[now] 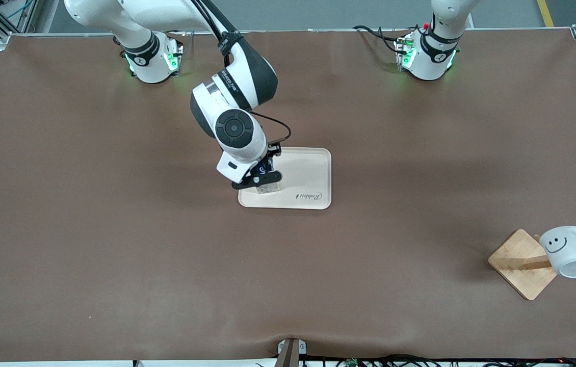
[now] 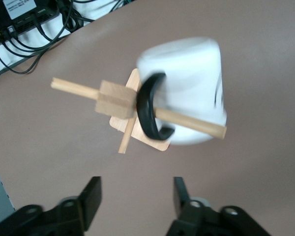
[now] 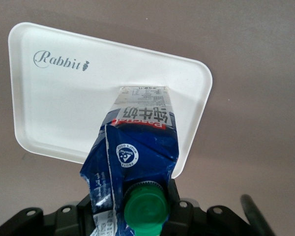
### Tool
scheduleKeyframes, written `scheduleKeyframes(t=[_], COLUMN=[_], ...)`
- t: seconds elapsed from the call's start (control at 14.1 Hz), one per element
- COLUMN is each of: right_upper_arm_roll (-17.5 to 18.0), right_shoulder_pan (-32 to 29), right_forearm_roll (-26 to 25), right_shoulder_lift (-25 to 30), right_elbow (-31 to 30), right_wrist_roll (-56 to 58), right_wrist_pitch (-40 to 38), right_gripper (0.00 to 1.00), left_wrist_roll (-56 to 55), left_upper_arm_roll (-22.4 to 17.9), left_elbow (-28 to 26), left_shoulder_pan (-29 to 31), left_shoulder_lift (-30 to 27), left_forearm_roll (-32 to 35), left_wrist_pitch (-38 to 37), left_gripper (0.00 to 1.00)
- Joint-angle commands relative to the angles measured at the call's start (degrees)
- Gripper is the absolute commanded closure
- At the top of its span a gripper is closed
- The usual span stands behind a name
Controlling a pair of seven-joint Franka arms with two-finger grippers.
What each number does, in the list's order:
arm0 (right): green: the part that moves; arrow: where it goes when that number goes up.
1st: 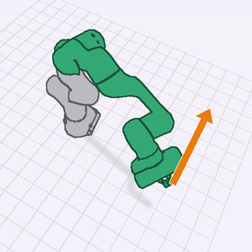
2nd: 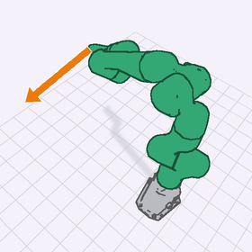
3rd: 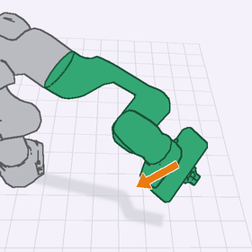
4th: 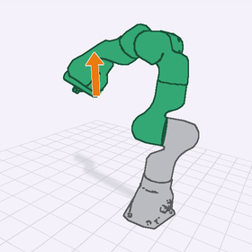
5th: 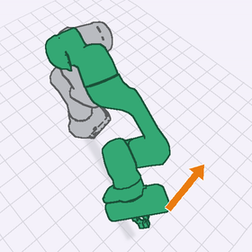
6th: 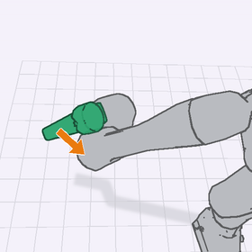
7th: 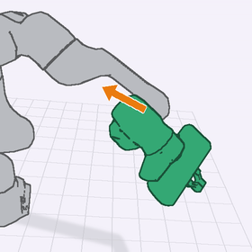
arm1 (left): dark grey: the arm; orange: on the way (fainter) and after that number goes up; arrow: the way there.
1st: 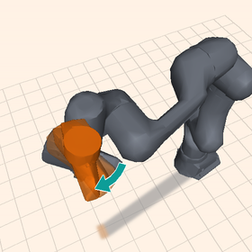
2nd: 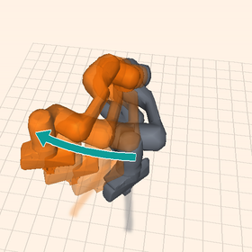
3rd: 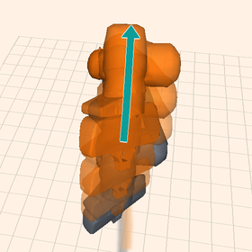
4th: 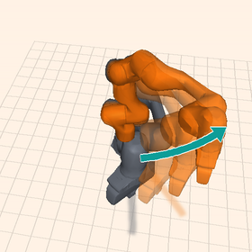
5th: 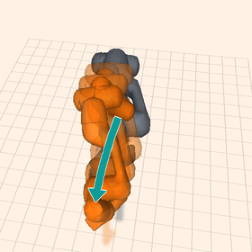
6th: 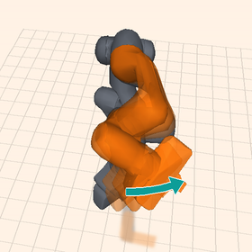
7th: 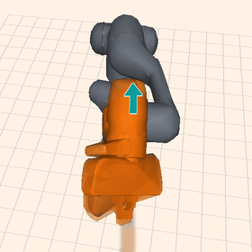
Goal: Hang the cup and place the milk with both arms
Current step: 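Carry the milk carton off the tray with the right gripper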
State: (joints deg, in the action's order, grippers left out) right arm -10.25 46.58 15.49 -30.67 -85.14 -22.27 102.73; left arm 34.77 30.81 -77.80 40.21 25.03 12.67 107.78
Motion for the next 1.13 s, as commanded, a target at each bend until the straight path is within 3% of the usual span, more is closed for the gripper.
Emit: scheduleKeyframes(t=[0.0,0.21,0.35,0.42,0.85,1.06], right_upper_arm_roll=[-0.30,-0.13,-0.30,-0.39,-0.39,-0.48], right_shoulder_pan=[-0.08,-3.05,-6.57,-7.89,-16.67,-21.52], right_forearm_roll=[-1.42,0.23,8.21,8.85,3.94,3.68], right_shoulder_lift=[1.31,1.49,2.10,2.89,7.81,9.04], right_elbow=[1.64,5.50,6.13,6.22,6.13,5.95], right_wrist_roll=[-7.14,-9.54,-10.77,-10.34,-2.45,0.12], right_wrist_pitch=[-2.17,-5.42,-6.30,-7.53,-16.67,-20.01], right_gripper=[1.00,1.00,1.00,1.00,1.00,1.00], left_wrist_roll=[-4.95,-16.44,-21.82,-24.89,-42.92,-43.73], left_upper_arm_roll=[2.15,4.87,6.71,7.33,10.85,12.70], left_elbow=[0.11,0.02,0.02,-0.07,0.02,0.28], left_shoulder_pan=[-0.30,-0.30,-0.30,-0.30,-0.30,-0.30], left_shoulder_lift=[-2.17,-4.63,-6.56,-7.62,-12.11,-13.68], left_forearm_roll=[-0.28,-1.95,-2.04,-2.04,-1.95,-1.34], left_wrist_pitch=[-3.53,-8.71,-11.61,-13.11,-18.14,-19.28], left_gripper=[0.00,0.00,0.00,0.00,0.00,0.00])
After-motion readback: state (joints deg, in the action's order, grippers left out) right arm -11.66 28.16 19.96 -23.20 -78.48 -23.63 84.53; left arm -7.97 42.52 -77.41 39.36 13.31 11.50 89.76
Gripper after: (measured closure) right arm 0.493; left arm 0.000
